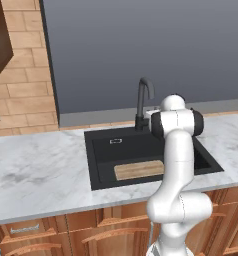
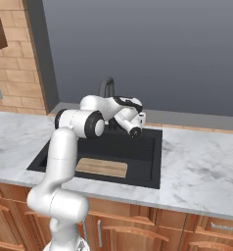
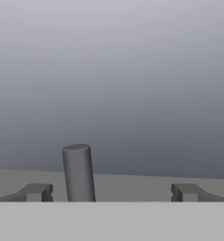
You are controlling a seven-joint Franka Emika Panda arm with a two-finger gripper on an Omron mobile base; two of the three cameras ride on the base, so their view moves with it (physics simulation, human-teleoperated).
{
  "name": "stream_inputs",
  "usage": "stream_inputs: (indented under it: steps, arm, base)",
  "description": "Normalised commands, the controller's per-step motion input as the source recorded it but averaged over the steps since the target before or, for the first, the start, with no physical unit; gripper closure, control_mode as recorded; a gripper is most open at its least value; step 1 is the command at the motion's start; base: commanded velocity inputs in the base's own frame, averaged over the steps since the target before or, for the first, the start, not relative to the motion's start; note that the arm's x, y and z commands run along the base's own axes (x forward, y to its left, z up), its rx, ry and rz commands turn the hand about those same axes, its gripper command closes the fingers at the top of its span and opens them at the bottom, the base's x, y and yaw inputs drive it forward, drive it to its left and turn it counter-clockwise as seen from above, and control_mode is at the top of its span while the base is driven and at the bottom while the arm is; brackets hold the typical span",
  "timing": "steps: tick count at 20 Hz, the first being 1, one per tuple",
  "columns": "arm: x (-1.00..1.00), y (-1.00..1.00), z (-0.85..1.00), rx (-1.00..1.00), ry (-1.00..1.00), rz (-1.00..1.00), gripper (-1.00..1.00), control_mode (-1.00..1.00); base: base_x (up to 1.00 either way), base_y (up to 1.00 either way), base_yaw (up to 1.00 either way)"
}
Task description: Turn on the sink faucet with hot water and rinse the cutting board for ten seconds, then turn off the faucet. Push the cutting board to reach the water if necessary.
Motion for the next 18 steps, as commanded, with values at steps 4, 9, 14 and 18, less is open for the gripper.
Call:
stream_inputs:
  steps: [4, 9, 14, 18]
  arm:
    - [0.00, 0.00, 0.00, 0.00, 0.00, 0.00, -1.00, -1.00]
    - [0.00, 0.00, 0.00, 0.00, 0.00, 0.00, -1.00, -1.00]
    - [0.02, 0.00, 0.00, 0.00, 0.00, 0.00, 1.00, -1.00]
    - [0.00, 0.00, 0.00, 0.00, 0.00, 0.00, 1.00, -1.00]
  base:
    - [0.00, 0.00, 0.00]
    - [0.00, 0.00, 0.00]
    - [0.00, 0.00, 0.00]
    - [0.00, 0.00, 0.00]
